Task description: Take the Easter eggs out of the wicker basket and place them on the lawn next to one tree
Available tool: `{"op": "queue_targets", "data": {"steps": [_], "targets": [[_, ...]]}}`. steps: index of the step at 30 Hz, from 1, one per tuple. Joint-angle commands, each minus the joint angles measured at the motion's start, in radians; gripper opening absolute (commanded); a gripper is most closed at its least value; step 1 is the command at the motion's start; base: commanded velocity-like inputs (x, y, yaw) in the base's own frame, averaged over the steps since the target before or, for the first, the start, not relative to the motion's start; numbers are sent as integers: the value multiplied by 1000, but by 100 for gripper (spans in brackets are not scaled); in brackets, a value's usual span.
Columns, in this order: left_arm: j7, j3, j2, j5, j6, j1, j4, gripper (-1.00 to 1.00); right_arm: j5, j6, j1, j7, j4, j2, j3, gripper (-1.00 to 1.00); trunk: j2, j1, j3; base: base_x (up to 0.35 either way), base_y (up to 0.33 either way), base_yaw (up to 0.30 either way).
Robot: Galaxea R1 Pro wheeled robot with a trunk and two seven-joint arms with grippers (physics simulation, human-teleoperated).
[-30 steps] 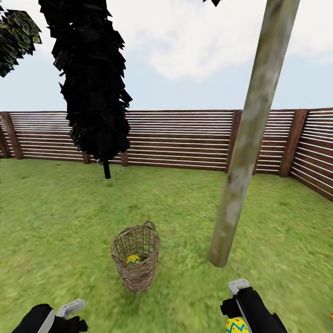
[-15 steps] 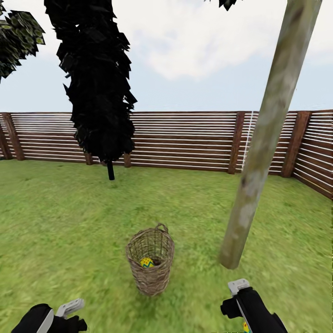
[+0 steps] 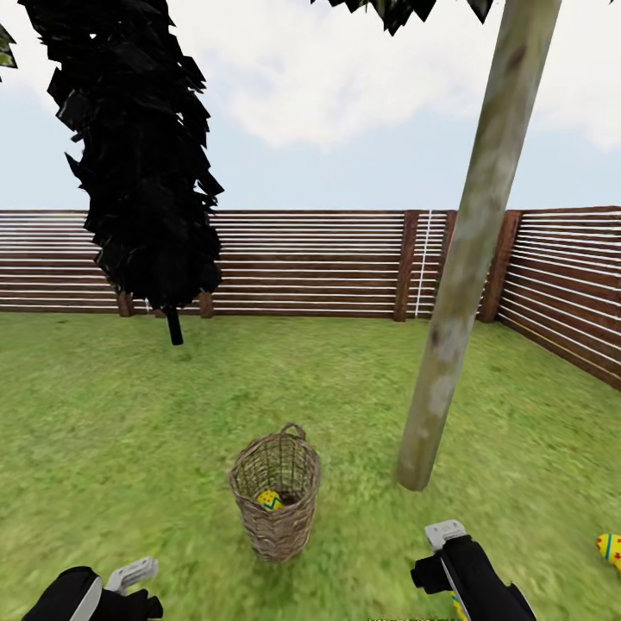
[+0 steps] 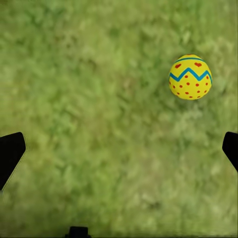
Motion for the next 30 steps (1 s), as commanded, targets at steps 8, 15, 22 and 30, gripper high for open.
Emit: {"op": "queue_targets", "data": {"steps": [8, 15, 22, 30], "targets": [[-2, 6, 0, 3, 5, 0, -2, 100, 11, 4, -1, 8, -1, 1, -1, 100, 56, -31, 24, 0, 336, -233], [-3, 9, 0, 3, 5, 0, -2, 100, 11, 4, -1, 8, -1, 1, 0, 100, 105, -58, 46, 0, 337, -121], [-3, 11, 0, 3, 5, 0, -2, 100, 11, 5, -1, 7, -1, 1, 1, 100, 154, -85, 68, 0, 338, -84], [-4, 44, 62, 9, 4, 0, -27, 100, 11, 5, -1, 7, -1, 1, -1, 100, 182, -100, 80, 0, 338, -2]]}}
